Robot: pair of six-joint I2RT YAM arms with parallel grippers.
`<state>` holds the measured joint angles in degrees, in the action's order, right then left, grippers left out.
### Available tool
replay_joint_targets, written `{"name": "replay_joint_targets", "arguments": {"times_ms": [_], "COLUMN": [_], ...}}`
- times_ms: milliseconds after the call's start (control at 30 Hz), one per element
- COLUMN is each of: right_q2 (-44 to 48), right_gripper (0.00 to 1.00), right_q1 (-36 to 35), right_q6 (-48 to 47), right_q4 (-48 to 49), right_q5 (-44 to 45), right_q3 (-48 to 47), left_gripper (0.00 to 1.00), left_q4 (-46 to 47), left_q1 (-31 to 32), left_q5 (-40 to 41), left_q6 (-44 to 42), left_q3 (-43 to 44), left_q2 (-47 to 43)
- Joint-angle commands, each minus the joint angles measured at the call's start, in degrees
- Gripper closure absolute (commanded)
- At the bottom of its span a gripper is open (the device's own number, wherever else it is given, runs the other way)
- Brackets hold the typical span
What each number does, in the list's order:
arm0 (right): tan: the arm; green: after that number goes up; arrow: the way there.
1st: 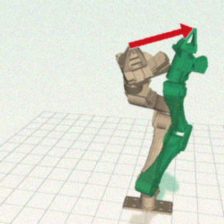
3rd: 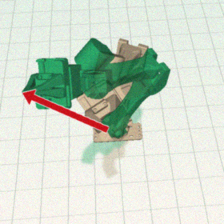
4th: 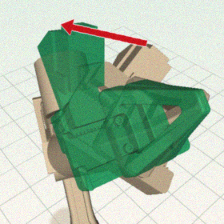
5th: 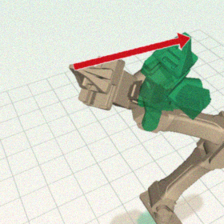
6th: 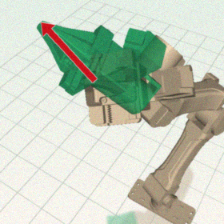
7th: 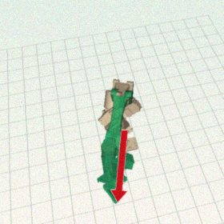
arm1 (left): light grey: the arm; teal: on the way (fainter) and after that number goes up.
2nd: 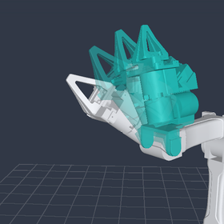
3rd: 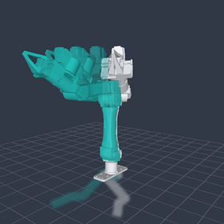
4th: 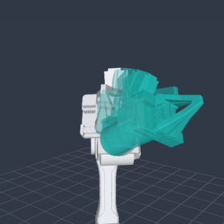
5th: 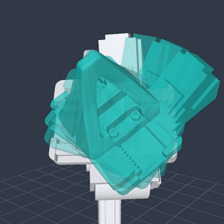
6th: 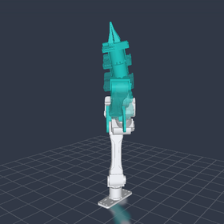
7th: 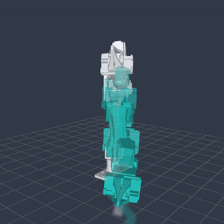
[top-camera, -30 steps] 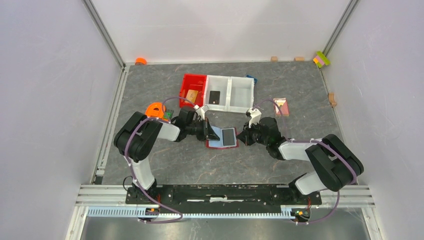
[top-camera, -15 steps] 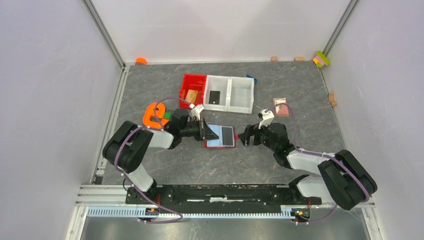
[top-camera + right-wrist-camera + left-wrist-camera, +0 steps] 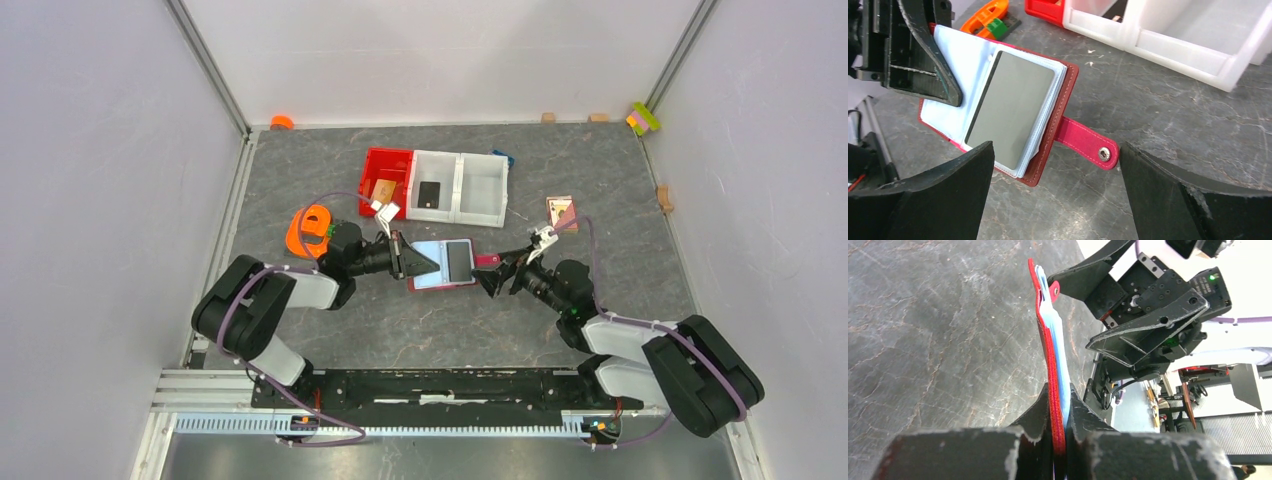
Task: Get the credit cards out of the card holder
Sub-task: Remove the credit card from the card holder.
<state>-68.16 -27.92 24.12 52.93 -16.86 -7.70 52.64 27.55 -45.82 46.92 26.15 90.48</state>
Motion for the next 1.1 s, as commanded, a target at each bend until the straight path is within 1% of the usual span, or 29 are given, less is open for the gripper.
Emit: {"name": "replay_joint_targets", "arguments": {"times_ms": [0,133,267,467,567,700,800,833,967,1000,1033,1067], "right_q2": [0.3,-1.1,-4.0,-8.3,-9.0,-10.0,-11.8,-12.4,-13.9,-13.9,-13.7,-13.2], "right_gripper": [0.02,0.02,0.03,0.11,0.18,0.34,0.5,0.52,0.54,0.52,0.48,0.47], "right_q1": [0.9,2.1,2.8,3.8,3.8,3.8,3.8,3.8,3.8,3.8,3.9,4.1], "right_q6": [2.8,5.9,9.2,15.4,15.9,17.3,19.1,19.6,20.4,20.1,19.2,18.0], "right_q4": [8.1,12.0,17.4,30.1,31.4,34.0,37.9,38.3,39.2,38.4,36.2,33.8], "right_q5": [-4.5,-7.5,-11.9,-18.7,-20.5,-21.6,-23.2,-23.7,-24.0,-23.7,-22.8,-21.5], "right_q3": [0.9,1.6,1.6,2.4,2.0,1.9,1.7,1.5,1.0,1.0,0.9,0.9], "left_gripper": [0.98,0.98,0.98,0.98,0.98,0.98,0.98,0.98,0.98,0.98,0.98,0.98], "left_q4": [9.5,9.8,11.3,14.0,14.2,13.2,12.3,12.2,12.4,12.6,13.0,13.5], "left_q1": [-0.1,-0.1,0.0,0.1,0.0,0.1,0.1,0.1,0.1,0.1,0.3,0.2], "left_q5": [-2.0,-0.8,-1.1,-2.1,-2.2,-2.1,-2.0,-2.0,-2.1,-2.2,-2.2,-2.2], "left_q6": [2.6,1.0,1.0,2.8,3.2,3.1,2.9,2.8,2.8,2.9,3.0,3.1], "left_q3": [-1.7,-3.3,-4.1,-3.9,-3.5,-3.0,-2.8,-2.7,-2.8,-2.9,-3.0,-3.2], "left_q2": [-3.7,-7.5,-8.6,-7.1,-6.0,-5.4,-5.0,-5.0,-5.3,-5.4,-5.7,-5.9]}}
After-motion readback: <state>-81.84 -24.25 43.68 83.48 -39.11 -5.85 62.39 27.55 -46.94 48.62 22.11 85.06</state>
